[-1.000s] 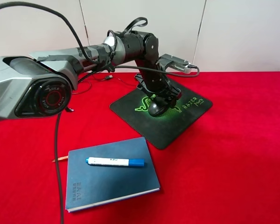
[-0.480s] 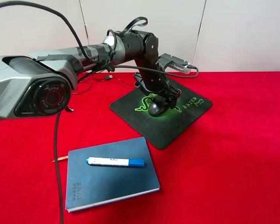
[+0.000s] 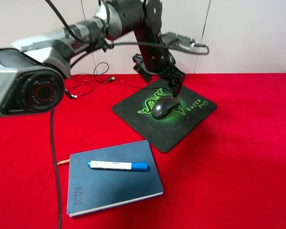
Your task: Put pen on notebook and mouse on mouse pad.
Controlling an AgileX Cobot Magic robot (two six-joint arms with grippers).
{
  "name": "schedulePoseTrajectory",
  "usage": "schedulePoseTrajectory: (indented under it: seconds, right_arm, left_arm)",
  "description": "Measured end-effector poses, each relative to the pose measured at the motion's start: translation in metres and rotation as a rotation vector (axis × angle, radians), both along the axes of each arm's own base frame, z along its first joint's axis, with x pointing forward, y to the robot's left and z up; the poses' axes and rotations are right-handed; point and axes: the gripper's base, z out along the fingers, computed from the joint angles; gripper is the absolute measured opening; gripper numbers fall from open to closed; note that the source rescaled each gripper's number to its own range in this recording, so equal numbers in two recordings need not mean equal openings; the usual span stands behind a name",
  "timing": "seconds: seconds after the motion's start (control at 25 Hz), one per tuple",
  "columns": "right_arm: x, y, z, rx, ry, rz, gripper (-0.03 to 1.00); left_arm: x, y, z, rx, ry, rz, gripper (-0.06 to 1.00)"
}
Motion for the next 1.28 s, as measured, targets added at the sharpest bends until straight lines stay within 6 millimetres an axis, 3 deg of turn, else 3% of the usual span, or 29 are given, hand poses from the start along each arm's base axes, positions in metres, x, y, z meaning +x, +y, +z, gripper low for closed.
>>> schedulePoseTrajectory:
  seconds: [0.16,0.48,0.68,0.96,1.28]
  right_arm:
    - [0.0,0.0,0.0,0.0,0.0,0.0,1.0]
    - [0.0,0.0,0.0,0.002,0.0,0.001,1.0]
    - [0.0,0.0,0.0,0.002,-0.001,0.001,1.0]
    - [0.0,0.0,0.0,0.002,-0.001,0.001,1.0]
    - [0.0,0.0,0.0,0.002,-0.001,0.001,1.0]
  left_arm:
    - [-0.003,0.003,0.026,-0.031,-0.038,0.003,1.0]
    - [-0.009,0.007,0.057,-0.071,-0.079,0.015,1.0]
    - [-0.019,0.016,0.095,-0.109,-0.129,0.02,1.0]
    - [-0.052,0.045,0.133,-0.073,-0.131,0.017,1.0]
    - [-0.109,0.096,0.132,0.062,-0.046,0.017,1.0]
